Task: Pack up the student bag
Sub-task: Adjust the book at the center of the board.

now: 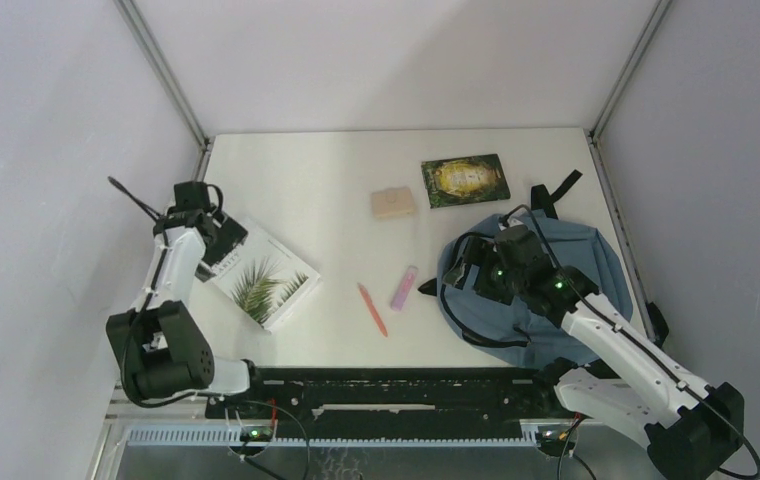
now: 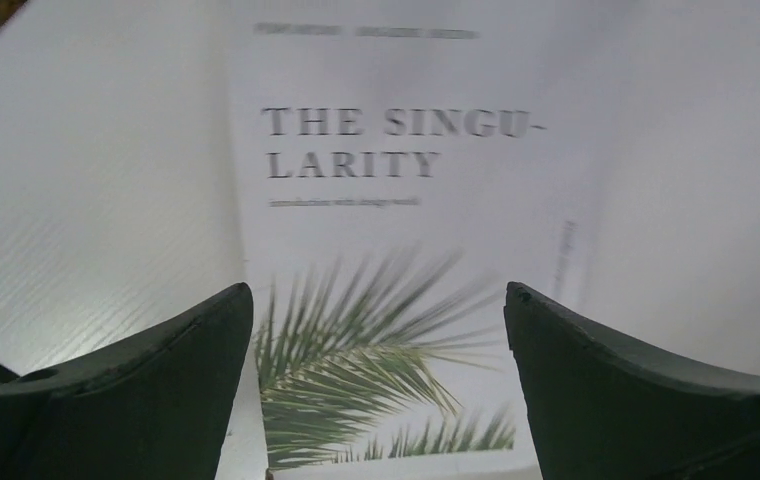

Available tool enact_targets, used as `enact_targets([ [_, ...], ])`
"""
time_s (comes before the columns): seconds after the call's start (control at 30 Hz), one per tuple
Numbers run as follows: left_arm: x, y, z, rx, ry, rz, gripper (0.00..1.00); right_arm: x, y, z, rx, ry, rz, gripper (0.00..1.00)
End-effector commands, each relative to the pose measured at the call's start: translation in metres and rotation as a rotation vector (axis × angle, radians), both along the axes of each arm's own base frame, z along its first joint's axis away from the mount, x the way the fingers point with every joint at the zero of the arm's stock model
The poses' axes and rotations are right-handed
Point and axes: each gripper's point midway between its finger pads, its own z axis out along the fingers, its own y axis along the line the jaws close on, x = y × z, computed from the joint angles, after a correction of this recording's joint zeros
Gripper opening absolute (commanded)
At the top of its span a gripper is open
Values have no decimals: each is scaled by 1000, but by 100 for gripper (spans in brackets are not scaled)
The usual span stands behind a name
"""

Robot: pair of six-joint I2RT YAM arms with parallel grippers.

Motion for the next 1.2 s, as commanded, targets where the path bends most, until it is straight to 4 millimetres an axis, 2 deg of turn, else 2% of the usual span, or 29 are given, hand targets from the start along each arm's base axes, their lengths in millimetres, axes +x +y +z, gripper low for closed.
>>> enact_targets([
  [0.0, -6, 23, -29, -52, 25, 174, 100, 8, 9, 22, 29, -92, 41, 93],
  [0.07, -7, 25, -43, -69, 72, 180, 100, 8, 6, 24, 18, -105, 51, 94],
  [0.17, -6, 19, -59, -100, 102, 133, 100, 9, 6, 29, 1, -128, 87, 95],
  [0.3, 15, -19, -73, -271, 110, -64, 97, 17, 9, 36, 21, -145, 98, 93],
  [0.43, 25, -53, -78, -271, 156, -224, 98, 44, 6, 61, 100, -216, -2, 93],
  [0.57, 34, -91, -80, -286, 179, -390, 97, 74, 22, 97, 192, -350, 18, 93],
  [0.67, 44, -109, -74, -268, 181, -478, 96, 103, 36, 109, 164, -374, 45, 93],
  [0.8, 55, -112, -64, -178, 190, -509, 96, 134, 79, 100, 172, -335, 144, 93],
  [0.97, 55, -108, -37, -152, 119, -505, 98, 159, 153, 64, 144, -219, 301, 93],
  [1.07, 49, -103, -26, -172, 63, -459, 100, 177, 185, 33, 113, -131, 343, 92],
  [1.1, 44, -103, -26, -185, 59, -447, 100, 183, 193, 9, 90, -72, 345, 92],
  [1.17, 37, -88, -29, -204, 49, -376, 100, 189, 207, -8, 65, -26, 366, 91],
])
